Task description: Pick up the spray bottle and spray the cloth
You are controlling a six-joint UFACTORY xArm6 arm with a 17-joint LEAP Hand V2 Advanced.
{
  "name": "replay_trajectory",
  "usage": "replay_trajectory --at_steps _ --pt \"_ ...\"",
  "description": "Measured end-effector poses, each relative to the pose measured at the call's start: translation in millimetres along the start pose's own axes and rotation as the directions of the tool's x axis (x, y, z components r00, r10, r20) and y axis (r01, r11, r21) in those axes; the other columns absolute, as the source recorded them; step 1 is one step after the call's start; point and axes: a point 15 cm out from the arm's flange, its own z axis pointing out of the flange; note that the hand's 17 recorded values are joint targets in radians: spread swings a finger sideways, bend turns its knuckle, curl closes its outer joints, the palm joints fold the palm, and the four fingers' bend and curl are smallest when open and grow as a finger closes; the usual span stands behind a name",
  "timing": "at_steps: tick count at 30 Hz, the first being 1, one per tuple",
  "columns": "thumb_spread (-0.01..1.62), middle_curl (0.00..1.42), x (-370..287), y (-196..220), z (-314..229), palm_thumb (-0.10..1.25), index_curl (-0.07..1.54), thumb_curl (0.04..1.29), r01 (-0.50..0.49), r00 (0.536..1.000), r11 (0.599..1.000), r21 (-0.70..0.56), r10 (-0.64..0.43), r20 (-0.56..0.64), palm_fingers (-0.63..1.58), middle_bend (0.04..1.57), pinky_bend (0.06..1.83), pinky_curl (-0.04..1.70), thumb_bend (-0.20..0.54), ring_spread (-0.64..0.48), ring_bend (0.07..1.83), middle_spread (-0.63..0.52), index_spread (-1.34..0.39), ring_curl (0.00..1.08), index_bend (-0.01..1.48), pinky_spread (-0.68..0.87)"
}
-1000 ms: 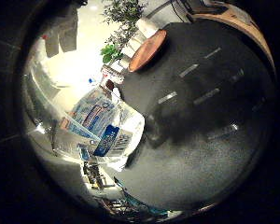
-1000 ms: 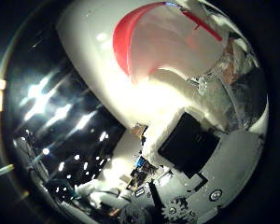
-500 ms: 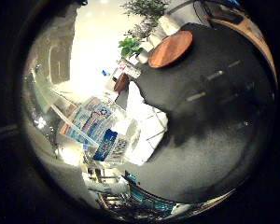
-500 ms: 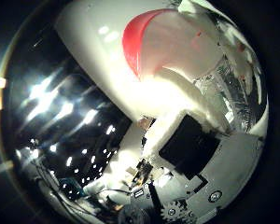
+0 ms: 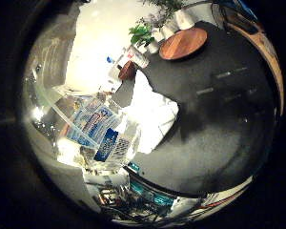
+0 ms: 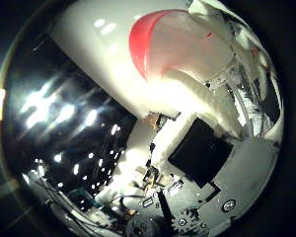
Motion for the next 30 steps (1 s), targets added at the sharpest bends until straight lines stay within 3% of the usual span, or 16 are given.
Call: replay_trajectory --at_steps 9,23,30 --pt "1.25 0.98 -3 21 11 0.81 0.97 0.39 0.006 0.998 0.989 -0.149 -0.016 -0.065 1.06 1.04 0.99 1.14 -0.013 -0.24 1.31 -0.26 -0.37 0.69 0.77 -0.34" --pt "1.13 1.04 -8 40 16 0.88 0.96 0.51 0.039 0.982 0.949 -0.313 -0.095 -0.166 1.08 1.08 1.05 1.23 -0.013 -0.24 1.35 -0.26 -0.34 0.74 0.90 -0.31" --pt "1.09 1.05 -12 36 17 0.88 0.94 0.57 0.042 0.976 0.941 -0.336 -0.110 -0.187 1.08 1.10 1.06 1.26 -0.015 -0.24 1.35 -0.26 -0.31 0.75 0.94 -0.29"
